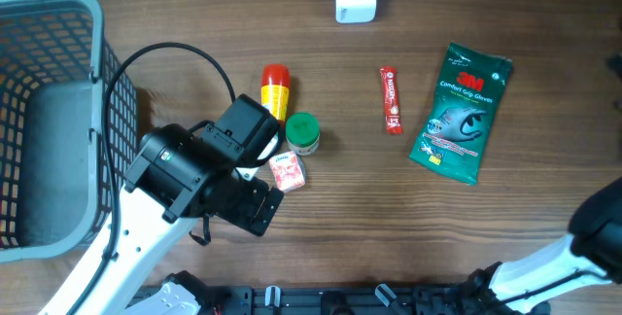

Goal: Scan the item barcode

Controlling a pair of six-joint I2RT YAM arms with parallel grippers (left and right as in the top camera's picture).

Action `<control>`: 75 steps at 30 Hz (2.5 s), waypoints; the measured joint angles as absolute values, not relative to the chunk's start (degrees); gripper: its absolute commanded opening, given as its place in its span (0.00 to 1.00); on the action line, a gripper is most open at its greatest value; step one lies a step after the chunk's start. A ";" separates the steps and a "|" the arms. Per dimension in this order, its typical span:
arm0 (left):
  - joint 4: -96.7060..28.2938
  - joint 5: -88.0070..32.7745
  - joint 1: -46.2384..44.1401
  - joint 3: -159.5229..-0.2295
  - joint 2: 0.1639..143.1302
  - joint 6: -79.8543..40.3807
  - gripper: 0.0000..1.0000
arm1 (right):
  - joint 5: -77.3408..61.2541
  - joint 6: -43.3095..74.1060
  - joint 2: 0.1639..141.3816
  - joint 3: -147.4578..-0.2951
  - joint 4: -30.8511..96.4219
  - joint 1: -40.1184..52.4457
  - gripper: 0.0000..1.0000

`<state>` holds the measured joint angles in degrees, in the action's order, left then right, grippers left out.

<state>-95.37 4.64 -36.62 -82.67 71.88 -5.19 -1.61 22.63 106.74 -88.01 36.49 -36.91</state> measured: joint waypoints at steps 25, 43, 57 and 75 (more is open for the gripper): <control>-95.39 4.64 -36.62 -82.67 71.88 -5.19 1.00 | 18.11 34.13 114.50 -80.75 50.98 10.20 0.85; -95.39 4.64 -36.62 -82.67 71.88 -5.19 1.00 | -17.74 14.63 119.33 -81.19 51.64 2.13 0.05; -95.37 4.64 -36.62 -82.67 71.88 -5.19 1.00 | -80.31 0.43 96.47 -78.78 53.21 3.40 0.05; -95.35 4.64 -36.62 -82.67 71.88 -5.19 1.00 | -89.34 3.05 66.70 -78.78 50.22 3.40 0.04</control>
<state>-95.35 4.64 -36.62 -82.67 71.88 -5.19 -89.34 3.05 66.70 -78.78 50.22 3.40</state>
